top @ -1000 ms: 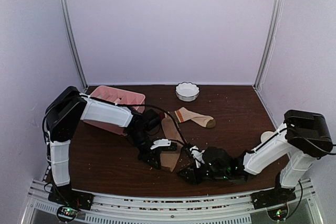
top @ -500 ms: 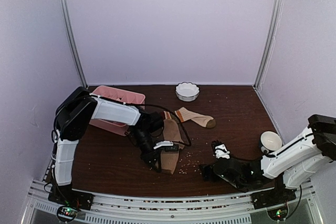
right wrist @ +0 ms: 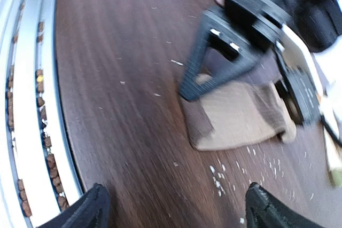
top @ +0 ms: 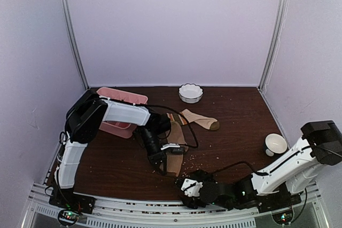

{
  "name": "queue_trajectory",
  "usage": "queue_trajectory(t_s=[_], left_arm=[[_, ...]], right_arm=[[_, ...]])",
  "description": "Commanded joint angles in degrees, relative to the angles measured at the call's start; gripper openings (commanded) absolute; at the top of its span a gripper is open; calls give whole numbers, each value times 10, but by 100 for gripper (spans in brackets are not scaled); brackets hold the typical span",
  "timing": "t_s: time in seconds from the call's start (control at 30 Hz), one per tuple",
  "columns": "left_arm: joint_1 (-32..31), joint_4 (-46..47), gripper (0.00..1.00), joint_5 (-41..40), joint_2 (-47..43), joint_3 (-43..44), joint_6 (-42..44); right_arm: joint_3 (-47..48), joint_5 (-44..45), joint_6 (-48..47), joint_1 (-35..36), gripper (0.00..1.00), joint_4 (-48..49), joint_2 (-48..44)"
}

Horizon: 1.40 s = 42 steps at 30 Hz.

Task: Roll the socks
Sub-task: Roll the sock at the center of the board.

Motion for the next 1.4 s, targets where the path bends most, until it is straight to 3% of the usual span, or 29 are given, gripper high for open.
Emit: queue_trajectory(t_s=[0.0,0.27,0.7,0.93,1.1,1.17,1.37], left_arm=[[-8,22,0,-59,39,8,-10],[-11,0,0,-60,54,30,-5],[-10,-5,0,-61,55,34,-2],[-11,-15,0,-56,53,37,2],[-10,-34,0,-50,39,34,25],[-9,-36,6,-44,26,25,35],[9,35,39,-59,-71,-39,37]], right_arm=[[44,-59,-180,-19,80,8,55],[113,-191,-227,-105,45,-16,114],[142,-228,-232,-141,24,-66,149],[140,-228,-178,-157,17,-76,164],[158,-306,-119,-198,6,-123,182],[158,-354,-92,-216,0,-132,186],[114,-446,-3,-233,0,-93,185]])
